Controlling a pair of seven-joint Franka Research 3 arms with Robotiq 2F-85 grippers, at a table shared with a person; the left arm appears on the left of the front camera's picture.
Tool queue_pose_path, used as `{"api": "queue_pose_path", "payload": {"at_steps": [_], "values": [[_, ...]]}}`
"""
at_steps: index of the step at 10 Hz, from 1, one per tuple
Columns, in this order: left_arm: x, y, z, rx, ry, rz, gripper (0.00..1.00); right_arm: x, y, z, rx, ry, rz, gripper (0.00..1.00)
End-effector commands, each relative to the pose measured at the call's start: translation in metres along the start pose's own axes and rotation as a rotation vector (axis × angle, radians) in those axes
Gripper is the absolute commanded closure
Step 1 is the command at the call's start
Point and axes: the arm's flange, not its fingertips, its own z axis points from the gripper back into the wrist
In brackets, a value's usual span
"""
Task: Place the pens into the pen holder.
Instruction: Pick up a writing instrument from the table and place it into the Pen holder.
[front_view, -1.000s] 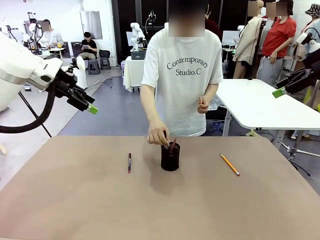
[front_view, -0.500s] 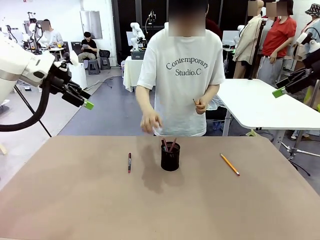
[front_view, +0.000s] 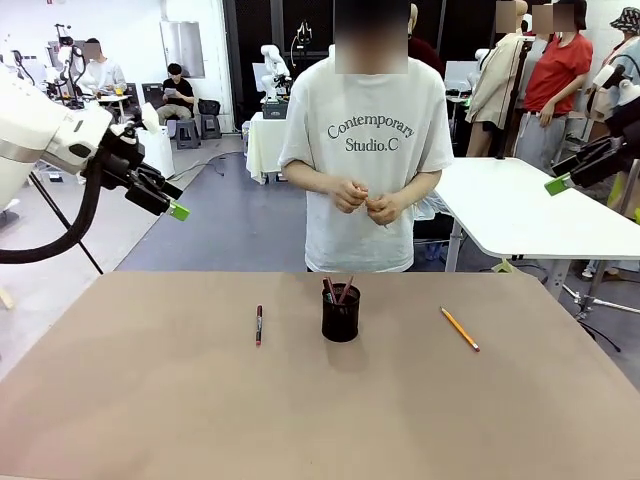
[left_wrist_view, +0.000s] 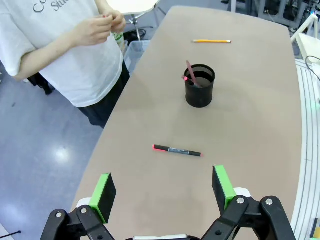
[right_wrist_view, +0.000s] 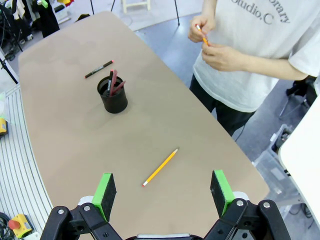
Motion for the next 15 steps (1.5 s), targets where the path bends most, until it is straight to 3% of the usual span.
{"api": "queue_pose_path", "payload": {"at_steps": [1, 11, 12, 15], "values": [[0.001, 0.0, 0.002, 0.006, 0.009, 0.001, 0.0, 0.001, 0.0, 0.001, 0.002, -0.002, 0.009, 0.0], [0.001, 0.0, 0.002, 0.006, 0.009, 0.001, 0.0, 0.0, 0.0, 0.0, 0.0, 0.0, 0.0, 0.0], [0.001, 0.0, 0.002, 0.006, 0.009, 0.001, 0.0, 0.013, 0.011, -0.02, 0.058, 0.027, -0.016, 0.0], [0.001, 0.0, 0.002, 0.006, 0.009, 0.001, 0.0, 0.031, 0.037, -0.088, 0.064, 0.248, -0.056, 0.0]]}}
